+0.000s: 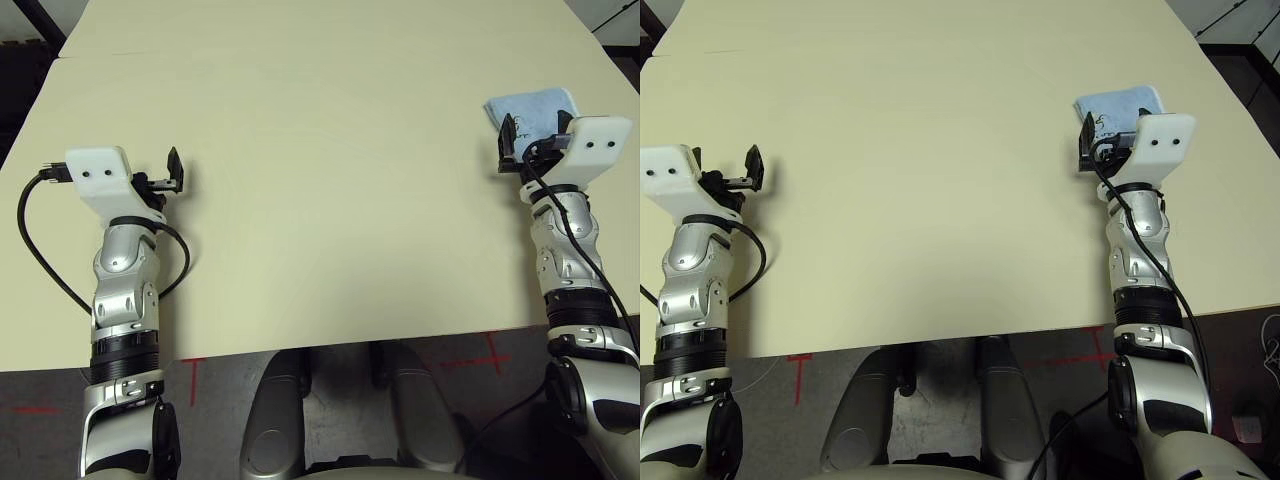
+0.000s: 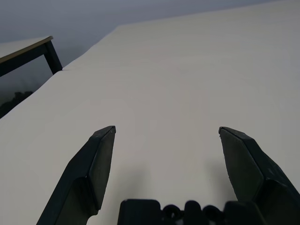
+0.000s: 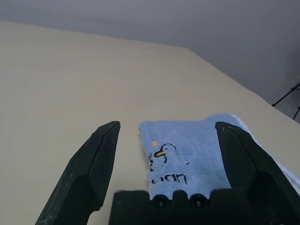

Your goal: Fold the towel and set it aside.

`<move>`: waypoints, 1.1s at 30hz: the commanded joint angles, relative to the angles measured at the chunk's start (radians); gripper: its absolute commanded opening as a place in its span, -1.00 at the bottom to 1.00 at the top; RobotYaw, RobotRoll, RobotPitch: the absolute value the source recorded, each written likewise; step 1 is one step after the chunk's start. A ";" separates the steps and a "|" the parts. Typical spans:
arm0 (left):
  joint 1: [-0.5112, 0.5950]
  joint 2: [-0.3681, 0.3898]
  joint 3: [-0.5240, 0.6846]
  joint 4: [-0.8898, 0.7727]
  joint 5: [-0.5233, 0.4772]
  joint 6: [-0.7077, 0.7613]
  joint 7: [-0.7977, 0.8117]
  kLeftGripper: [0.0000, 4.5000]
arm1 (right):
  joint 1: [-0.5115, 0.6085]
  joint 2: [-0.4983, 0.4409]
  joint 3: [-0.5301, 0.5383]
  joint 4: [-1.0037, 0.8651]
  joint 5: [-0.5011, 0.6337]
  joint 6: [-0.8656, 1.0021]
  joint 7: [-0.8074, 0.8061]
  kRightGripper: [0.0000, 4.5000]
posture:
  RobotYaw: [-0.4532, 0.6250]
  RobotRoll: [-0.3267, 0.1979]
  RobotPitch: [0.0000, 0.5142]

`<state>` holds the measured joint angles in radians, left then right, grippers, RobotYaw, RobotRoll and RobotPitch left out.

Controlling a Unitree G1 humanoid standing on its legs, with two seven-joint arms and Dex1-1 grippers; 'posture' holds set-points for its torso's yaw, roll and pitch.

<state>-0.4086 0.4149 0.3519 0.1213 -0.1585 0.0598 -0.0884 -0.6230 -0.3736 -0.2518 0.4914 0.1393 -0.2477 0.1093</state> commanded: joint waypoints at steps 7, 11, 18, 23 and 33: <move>0.036 -0.014 -0.010 -0.036 -0.017 0.037 -0.027 1.00 | 0.041 0.007 -0.014 -0.046 0.011 0.026 -0.012 0.97 | -0.17 0.25 0.13; 0.038 -0.015 -0.011 -0.039 -0.020 0.041 -0.034 1.00 | 0.044 0.008 -0.015 -0.050 0.012 0.029 -0.013 0.97 | -0.17 0.25 0.11; 0.038 -0.012 -0.012 -0.039 -0.020 0.037 -0.041 1.00 | 0.044 0.014 -0.013 -0.054 0.014 0.033 -0.011 0.97 | -0.16 0.25 0.09; 0.035 -0.016 -0.015 -0.038 -0.019 0.036 -0.042 1.00 | 0.047 0.019 -0.010 -0.053 0.011 0.033 -0.007 0.97 | -0.16 0.25 0.07; 0.030 -0.019 -0.018 -0.035 -0.018 0.034 -0.041 1.00 | 0.046 0.016 -0.012 -0.049 0.011 0.030 -0.004 0.97 | -0.16 0.25 0.03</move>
<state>-0.3889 0.4030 0.3380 0.0926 -0.1732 0.0908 -0.1274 -0.6012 -0.3555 -0.2518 0.4552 0.1441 -0.2216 0.1043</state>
